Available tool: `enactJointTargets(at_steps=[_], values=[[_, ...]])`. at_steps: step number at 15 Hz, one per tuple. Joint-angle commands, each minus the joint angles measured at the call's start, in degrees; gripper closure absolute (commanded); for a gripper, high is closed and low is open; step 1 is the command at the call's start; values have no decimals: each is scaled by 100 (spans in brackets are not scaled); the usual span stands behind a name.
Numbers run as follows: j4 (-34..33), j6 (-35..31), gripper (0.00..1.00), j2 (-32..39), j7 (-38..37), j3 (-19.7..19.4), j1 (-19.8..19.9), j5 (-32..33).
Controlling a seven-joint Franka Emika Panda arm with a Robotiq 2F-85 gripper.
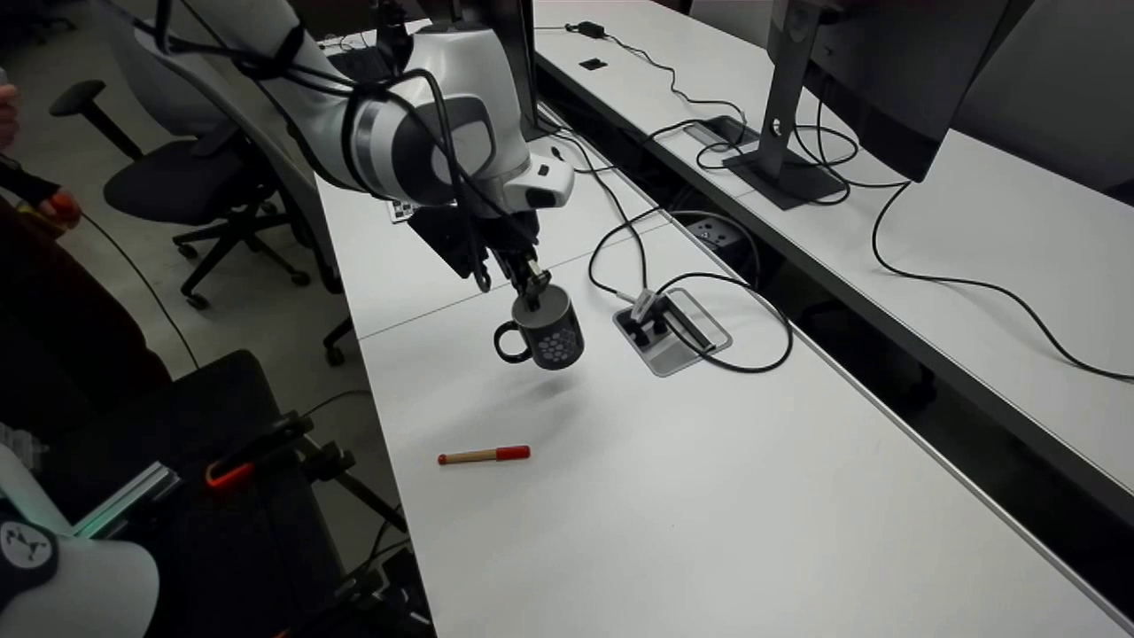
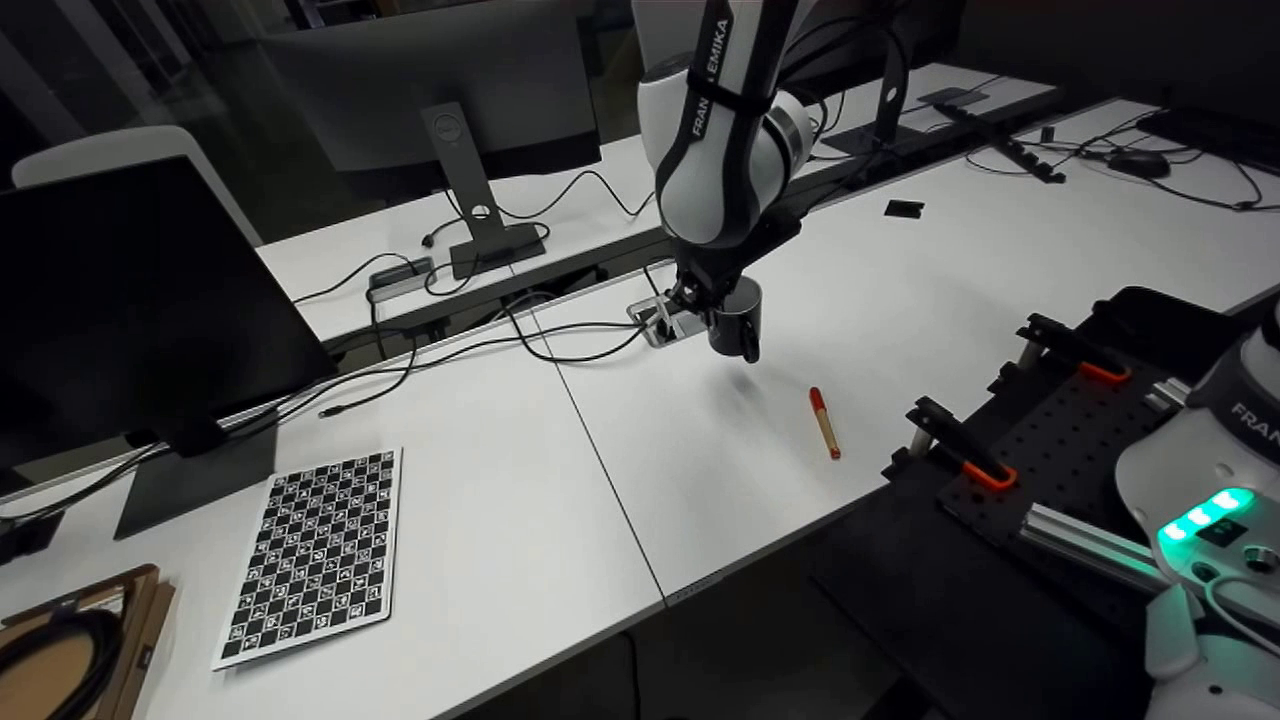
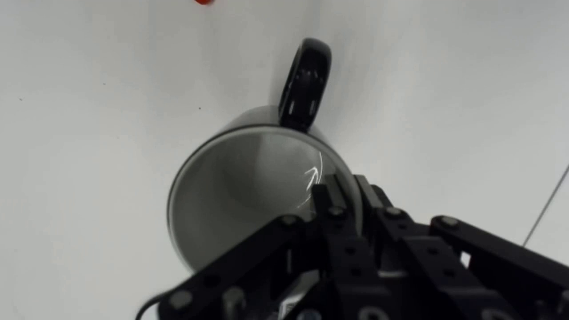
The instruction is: Pick up the black cup from the table and move it slightly to the left.
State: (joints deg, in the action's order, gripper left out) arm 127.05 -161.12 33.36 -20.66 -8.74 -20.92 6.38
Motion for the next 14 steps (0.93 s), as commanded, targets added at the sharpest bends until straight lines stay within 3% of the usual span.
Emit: enactJointTargets(at_steps=[1,6,7,8,14], values=[[-372,347,98,48,55,-3,-318,406],[-828,704,98,262,14,153,-604,784],[-524,486,98,109,-36,218,-477,669],[-559,507,90,137,-49,250,-496,670],[-546,505,90,162,-45,257,-444,659]])
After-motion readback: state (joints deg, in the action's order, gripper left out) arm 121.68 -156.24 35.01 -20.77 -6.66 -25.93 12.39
